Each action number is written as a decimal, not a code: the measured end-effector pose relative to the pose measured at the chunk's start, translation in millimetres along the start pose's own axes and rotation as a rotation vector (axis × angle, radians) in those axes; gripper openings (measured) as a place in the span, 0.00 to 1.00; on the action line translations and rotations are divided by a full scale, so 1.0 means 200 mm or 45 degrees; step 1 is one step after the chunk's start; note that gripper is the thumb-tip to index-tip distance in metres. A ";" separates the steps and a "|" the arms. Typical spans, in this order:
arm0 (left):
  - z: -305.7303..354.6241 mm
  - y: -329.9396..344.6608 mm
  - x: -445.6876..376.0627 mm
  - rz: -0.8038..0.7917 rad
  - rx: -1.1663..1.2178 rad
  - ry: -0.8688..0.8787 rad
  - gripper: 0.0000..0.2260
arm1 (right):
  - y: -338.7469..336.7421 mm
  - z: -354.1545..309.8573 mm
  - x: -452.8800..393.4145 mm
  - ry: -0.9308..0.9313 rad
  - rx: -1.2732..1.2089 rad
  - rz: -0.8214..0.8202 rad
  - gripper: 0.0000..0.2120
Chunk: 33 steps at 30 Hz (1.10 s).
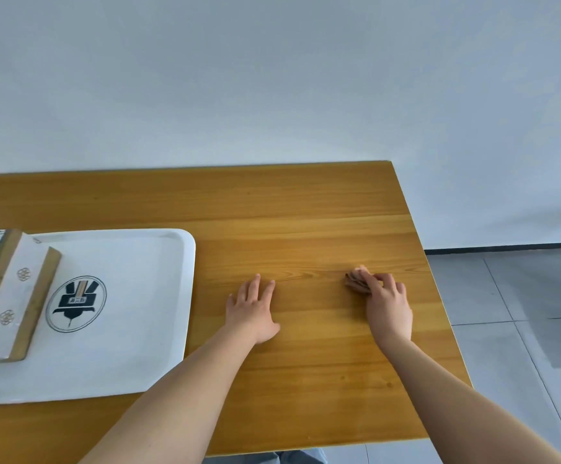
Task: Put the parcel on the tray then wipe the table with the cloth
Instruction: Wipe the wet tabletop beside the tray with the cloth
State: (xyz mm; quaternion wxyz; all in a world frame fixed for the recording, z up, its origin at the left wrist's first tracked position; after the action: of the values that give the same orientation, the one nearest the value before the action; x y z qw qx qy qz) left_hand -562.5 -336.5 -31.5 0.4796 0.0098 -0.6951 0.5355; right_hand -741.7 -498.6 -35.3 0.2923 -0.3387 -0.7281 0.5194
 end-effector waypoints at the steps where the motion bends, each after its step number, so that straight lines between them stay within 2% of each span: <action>1: -0.01 -0.01 -0.01 0.015 0.013 -0.003 0.37 | 0.00 0.00 -0.03 0.068 -0.013 0.007 0.29; 4: -0.02 -0.03 -0.03 0.062 0.050 -0.013 0.37 | 0.02 -0.07 -0.13 0.173 -0.031 0.000 0.29; 6: -0.03 -0.04 -0.04 0.079 0.079 -0.017 0.37 | 0.03 -0.16 -0.18 0.119 -0.005 -0.045 0.28; 12: -0.03 -0.04 -0.08 0.120 0.116 -0.007 0.37 | 0.09 -0.46 -0.15 -0.520 0.018 -0.170 0.26; 16: -0.02 -0.06 -0.11 0.131 0.122 0.001 0.37 | 0.10 -0.39 -0.13 -0.740 0.137 -0.227 0.33; 18: -0.02 -0.07 -0.12 0.135 0.134 0.003 0.36 | 0.08 -0.30 -0.17 -0.685 0.166 -0.212 0.33; 23: -0.05 -0.08 -0.14 0.156 0.153 -0.012 0.36 | 0.01 -0.13 -0.32 -0.060 0.038 -0.032 0.30; 26: -0.07 -0.07 -0.15 0.197 0.157 -0.012 0.36 | 0.03 -0.18 -0.44 0.137 -0.002 -0.026 0.30; 29: -0.09 -0.06 -0.16 0.234 0.177 -0.006 0.35 | 0.06 -0.30 -0.50 0.066 0.007 -0.055 0.28; 33: -0.10 -0.06 -0.18 0.344 0.163 0.006 0.34 | 0.12 -0.53 -0.49 -0.249 0.024 -0.128 0.26</action>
State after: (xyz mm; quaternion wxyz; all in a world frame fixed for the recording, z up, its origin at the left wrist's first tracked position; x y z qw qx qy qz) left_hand -523.5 -345.1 -47.4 0.4030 -0.0545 -0.6535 0.6385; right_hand -596.7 -512.2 -34.6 0.2487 -0.2469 -0.7642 0.5415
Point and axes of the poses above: each hand's wrist, its own x-axis away from the middle knuckle, its own y-axis out of the palm, z = x × y, the point moved 3 cm from there along -x, towards the middle knuckle, and after that the axes turned 8 degrees about -y, right-handed, at the moved point
